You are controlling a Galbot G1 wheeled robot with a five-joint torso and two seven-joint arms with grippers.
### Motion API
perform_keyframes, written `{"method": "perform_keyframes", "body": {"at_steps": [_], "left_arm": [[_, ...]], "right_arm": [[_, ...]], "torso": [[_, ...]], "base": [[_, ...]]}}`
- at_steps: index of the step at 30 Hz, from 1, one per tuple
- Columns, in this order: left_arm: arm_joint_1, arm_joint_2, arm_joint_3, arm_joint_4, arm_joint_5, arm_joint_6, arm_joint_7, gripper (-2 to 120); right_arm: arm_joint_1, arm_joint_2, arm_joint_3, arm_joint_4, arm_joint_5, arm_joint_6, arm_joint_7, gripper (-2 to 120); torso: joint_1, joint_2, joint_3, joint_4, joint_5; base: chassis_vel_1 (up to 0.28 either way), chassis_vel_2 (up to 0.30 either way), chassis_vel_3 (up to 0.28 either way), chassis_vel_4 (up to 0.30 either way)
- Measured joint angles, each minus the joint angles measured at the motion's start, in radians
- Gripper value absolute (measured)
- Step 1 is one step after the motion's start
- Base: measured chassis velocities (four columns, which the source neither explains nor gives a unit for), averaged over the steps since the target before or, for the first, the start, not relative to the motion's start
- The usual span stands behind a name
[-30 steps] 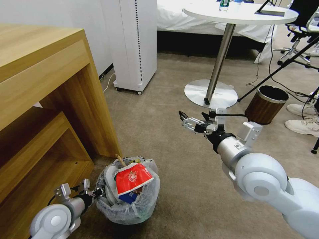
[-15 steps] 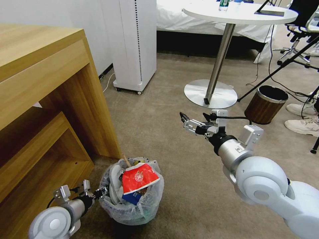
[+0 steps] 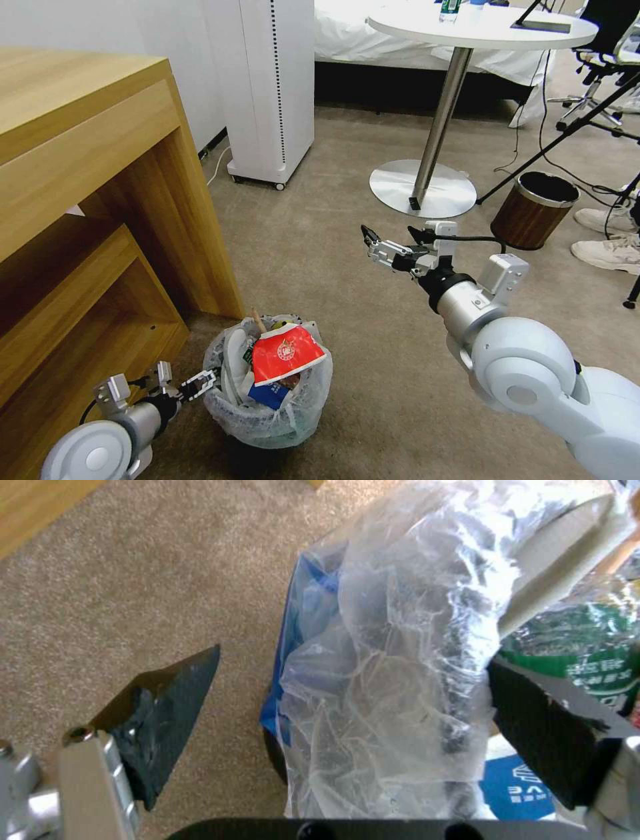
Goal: Pick up the trash bin and place the garbage on the floor into it.
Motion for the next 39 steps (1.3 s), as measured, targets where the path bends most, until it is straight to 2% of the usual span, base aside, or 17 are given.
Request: {"method": "perform_keyframes", "body": {"at_steps": [5,13,15,19,20,21,22,24,26,30,33,39], "left_arm": [[0.012,-0.002,-0.015,-0.018,0.005,0.0,0.002,99],[0.036,-0.028,-0.052,-0.067,0.102,-0.009,0.047,99],[0.047,-0.042,-0.071,-0.083,0.198,-0.038,0.093,100],[0.06,-0.051,-0.085,-0.09,0.28,-0.058,0.134,100],[0.066,-0.057,-0.091,-0.094,0.32,-0.072,0.155,100],[0.086,-0.077,-0.106,-0.11,0.426,-0.102,0.211,100],[0.098,-0.092,-0.112,-0.123,0.471,-0.113,0.238,100],[0.103,-0.1,-0.115,-0.13,0.495,-0.12,0.251,100],[0.12,-0.127,-0.122,-0.147,0.579,-0.144,0.306,100],[0.13,-0.145,-0.125,-0.163,0.625,-0.16,0.332,100],[0.13,-0.174,-0.128,-0.177,0.694,-0.196,0.384,100],[0.131,-0.197,-0.125,-0.181,0.765,-0.227,0.435,100]], "right_arm": [[-0.011,0.001,0.002,0.0,-0.009,0.002,-0.003,100],[-0.037,0.009,0.043,-0.018,-0.058,0.051,-0.055,100],[-0.062,0.009,0.072,-0.034,-0.098,0.096,-0.099,100],[-0.086,0.011,0.102,-0.044,-0.12,0.123,-0.128,100],[-0.098,0.014,0.117,-0.048,-0.128,0.134,-0.139,100],[-0.129,0.026,0.158,-0.061,-0.151,0.165,-0.163,100],[-0.148,0.035,0.184,-0.069,-0.168,0.183,-0.175,100],[-0.159,0.04,0.199,-0.072,-0.175,0.193,-0.182,100],[-0.196,0.055,0.25,-0.083,-0.198,0.234,-0.205,100],[-0.225,0.063,0.293,-0.089,-0.21,0.268,-0.226,100],[-0.281,0.085,0.364,-0.097,-0.232,0.314,-0.259,100],[-0.374,0.114,0.451,-0.112,-0.294,0.351,-0.307,100]], "torso": [[0.0,0.0,0.0,-0.0001,0.0],[0.0,0.0,0.0,0.0,0.0],[0.0,0.0,0.0,-0.0001,0.0],[0.0,0.0,0.0,-0.0001,0.0],[0.0,0.0,0.0,0.0,0.0],[0.0,0.0,0.0,-0.0001,0.0],[0.0,0.0,0.0,0.0,0.0002],[0.0,0.0,0.0,0.0,0.0001],[0.0,0.0,0.0,-0.0001,0.0001],[0.0,0.0,0.0,0.0,0.0001],[0.0,0.0,0.0,0.0,0.0],[0.0,0.0,0.0,-0.0002,0.0001]], "base": [[0.0,0.0,0.0,0.0],[0.0,0.0,0.0,0.0],[0.0,0.0,0.0,0.0],[0.0,0.0,0.0,0.0],[0.0,0.0,0.0,0.0],[0.0,0.0,0.0,0.0],[0.0,0.0,0.0,0.0],[0.0,0.0,0.0,0.0],[0.0,0.0,0.0,0.0],[0.0,0.0,0.0,0.0],[0.0,0.0,0.0,0.0],[0.0,0.0,0.0,0.0]]}}
